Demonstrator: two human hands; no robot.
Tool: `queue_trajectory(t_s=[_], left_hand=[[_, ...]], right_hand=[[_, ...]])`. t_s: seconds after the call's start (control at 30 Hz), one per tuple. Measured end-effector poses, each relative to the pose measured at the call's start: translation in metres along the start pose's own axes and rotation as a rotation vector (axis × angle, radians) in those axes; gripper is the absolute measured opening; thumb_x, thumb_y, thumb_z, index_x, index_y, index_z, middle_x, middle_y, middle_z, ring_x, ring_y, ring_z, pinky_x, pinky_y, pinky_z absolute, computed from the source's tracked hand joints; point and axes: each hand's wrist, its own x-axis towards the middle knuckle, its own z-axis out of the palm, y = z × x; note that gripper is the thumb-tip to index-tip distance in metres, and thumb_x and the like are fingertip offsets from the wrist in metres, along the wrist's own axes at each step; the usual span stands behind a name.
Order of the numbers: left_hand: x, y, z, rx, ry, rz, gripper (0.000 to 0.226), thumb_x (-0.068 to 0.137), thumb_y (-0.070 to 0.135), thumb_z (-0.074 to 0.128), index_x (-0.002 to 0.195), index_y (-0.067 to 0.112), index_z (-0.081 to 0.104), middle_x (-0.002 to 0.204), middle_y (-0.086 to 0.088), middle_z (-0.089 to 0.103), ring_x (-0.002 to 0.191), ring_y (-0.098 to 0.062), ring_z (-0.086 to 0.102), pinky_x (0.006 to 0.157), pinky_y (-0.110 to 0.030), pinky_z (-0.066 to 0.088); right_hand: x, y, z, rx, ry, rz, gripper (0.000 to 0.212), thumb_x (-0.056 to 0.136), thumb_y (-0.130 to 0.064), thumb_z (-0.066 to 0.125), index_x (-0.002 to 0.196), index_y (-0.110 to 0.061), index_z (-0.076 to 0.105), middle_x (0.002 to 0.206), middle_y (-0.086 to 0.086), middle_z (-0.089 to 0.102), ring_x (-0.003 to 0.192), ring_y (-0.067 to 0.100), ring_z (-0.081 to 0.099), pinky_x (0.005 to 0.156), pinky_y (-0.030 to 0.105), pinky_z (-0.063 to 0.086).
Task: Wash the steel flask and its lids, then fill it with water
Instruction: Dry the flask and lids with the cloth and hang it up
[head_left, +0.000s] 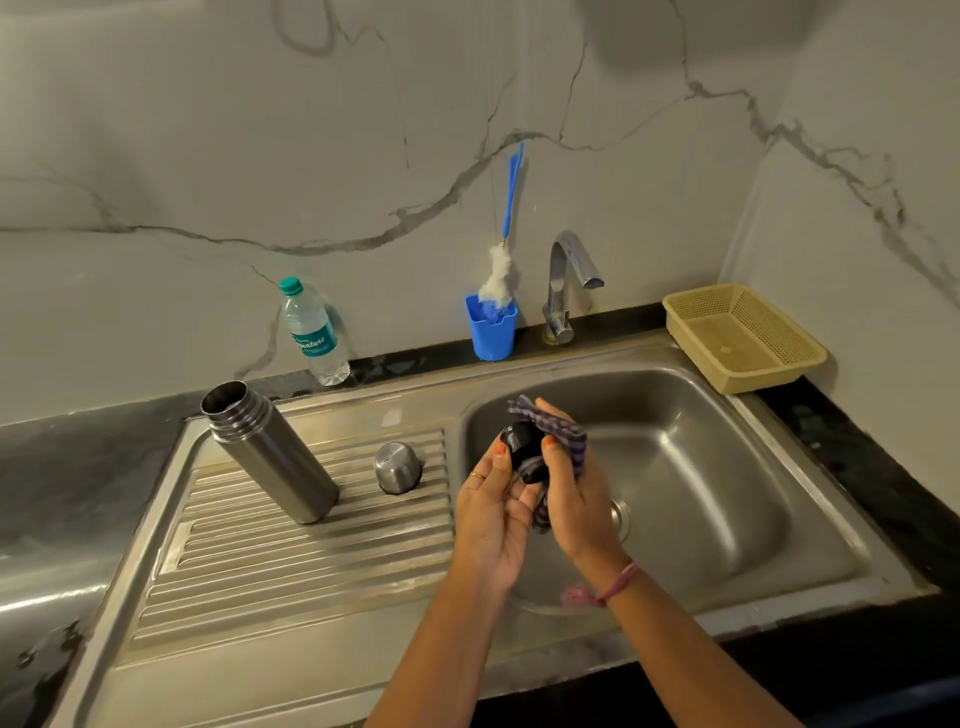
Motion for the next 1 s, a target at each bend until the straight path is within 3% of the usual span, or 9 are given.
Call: queue_trajectory(t_s=[0.13, 0.3, 0.43, 0.57, 0.67, 0.73, 0.8, 0.87, 1.0], left_hand=[[0.005, 0.003, -0.001, -0.027, -0.015, -0.018, 0.044, 0.089, 0.016, 0.056, 0.128, -0.005, 0.057, 0.113, -0.022, 0.066, 0.095, -0.025, 0.068, 0.084, -0.033, 0.059], [0.009, 0.003, -0.002, -0.019, -0.016, -0.024, 0.036, 0.094, 0.016, 0.054, 0.122, -0.006, 0.060, 0.106, -0.022, 0.069, 0.087, -0.024, 0.069, 0.076, -0.029, 0.060], [0.012, 0.006, -0.003, -0.023, -0.017, -0.044, 0.037, 0.094, 0.017, 0.053, 0.122, -0.006, 0.061, 0.112, -0.024, 0.067, 0.094, -0.026, 0.070, 0.089, -0.035, 0.057], [0.010, 0.003, 0.000, 0.012, -0.045, -0.072, 0.041, 0.099, 0.023, 0.047, 0.127, -0.004, 0.060, 0.117, -0.023, 0.067, 0.100, -0.027, 0.069, 0.095, -0.037, 0.055], [0.008, 0.000, 0.004, 0.072, -0.062, -0.059, 0.047, 0.093, 0.032, 0.056, 0.129, 0.003, 0.061, 0.125, -0.020, 0.066, 0.117, -0.030, 0.063, 0.106, -0.041, 0.046], [0.009, 0.000, 0.003, 0.089, -0.069, -0.041, 0.051, 0.089, 0.030, 0.060, 0.133, 0.002, 0.057, 0.127, -0.021, 0.064, 0.116, -0.030, 0.064, 0.102, -0.039, 0.050], [0.012, 0.001, 0.000, 0.095, -0.061, -0.033, 0.055, 0.088, 0.025, 0.061, 0.135, -0.003, 0.054, 0.118, -0.020, 0.068, 0.096, -0.023, 0.071, 0.084, -0.029, 0.059], [0.015, -0.001, -0.006, 0.118, -0.032, -0.015, 0.058, 0.087, 0.024, 0.064, 0.136, -0.004, 0.052, 0.113, -0.017, 0.067, 0.088, -0.018, 0.069, 0.074, -0.022, 0.059], [0.021, -0.002, -0.011, 0.095, -0.023, -0.004, 0.068, 0.083, 0.025, 0.076, 0.138, -0.005, 0.049, 0.120, -0.022, 0.062, 0.093, -0.020, 0.065, 0.084, -0.027, 0.056]], right_hand=[[0.001, 0.005, -0.002, -0.293, -0.145, -0.285, 0.048, 0.095, -0.024, 0.046, 0.142, -0.015, 0.043, 0.148, -0.003, 0.043, 0.143, 0.016, 0.030, 0.116, 0.037, 0.026], [0.002, 0.005, 0.002, -0.012, 0.000, -0.044, 0.040, 0.092, -0.022, 0.046, 0.132, -0.023, 0.050, 0.126, -0.011, 0.061, 0.121, 0.004, 0.055, 0.092, 0.011, 0.044], [-0.005, 0.001, 0.005, -0.112, -0.080, -0.129, 0.050, 0.095, -0.024, 0.046, 0.143, -0.010, 0.041, 0.148, 0.000, 0.043, 0.142, 0.016, 0.032, 0.115, 0.027, 0.028], [-0.001, 0.006, 0.003, 0.028, -0.034, -0.047, 0.052, 0.093, -0.028, 0.046, 0.141, -0.012, 0.042, 0.145, -0.002, 0.047, 0.135, 0.013, 0.042, 0.111, 0.032, 0.038], [-0.005, 0.001, 0.009, -0.034, -0.076, -0.061, 0.048, 0.094, -0.029, 0.045, 0.141, -0.017, 0.044, 0.146, -0.005, 0.046, 0.139, 0.014, 0.037, 0.114, 0.038, 0.033], [-0.004, 0.003, 0.012, 0.024, -0.059, -0.040, 0.042, 0.096, -0.021, 0.046, 0.138, -0.018, 0.047, 0.138, 0.001, 0.054, 0.130, 0.015, 0.049, 0.110, 0.037, 0.039], [-0.001, 0.003, 0.012, 0.169, 0.022, 0.051, 0.033, 0.098, -0.012, 0.044, 0.128, -0.021, 0.055, 0.117, 0.013, 0.065, 0.107, 0.023, 0.062, 0.092, 0.035, 0.051], [0.005, 0.006, 0.009, 0.249, 0.073, 0.116, 0.031, 0.099, -0.009, 0.042, 0.121, -0.024, 0.059, 0.110, 0.002, 0.070, 0.104, 0.014, 0.065, 0.080, 0.018, 0.052], [0.000, -0.001, 0.010, 0.164, 0.004, 0.028, 0.035, 0.097, -0.011, 0.045, 0.131, -0.013, 0.052, 0.125, -0.012, 0.063, 0.122, 0.007, 0.055, 0.097, 0.016, 0.044]])
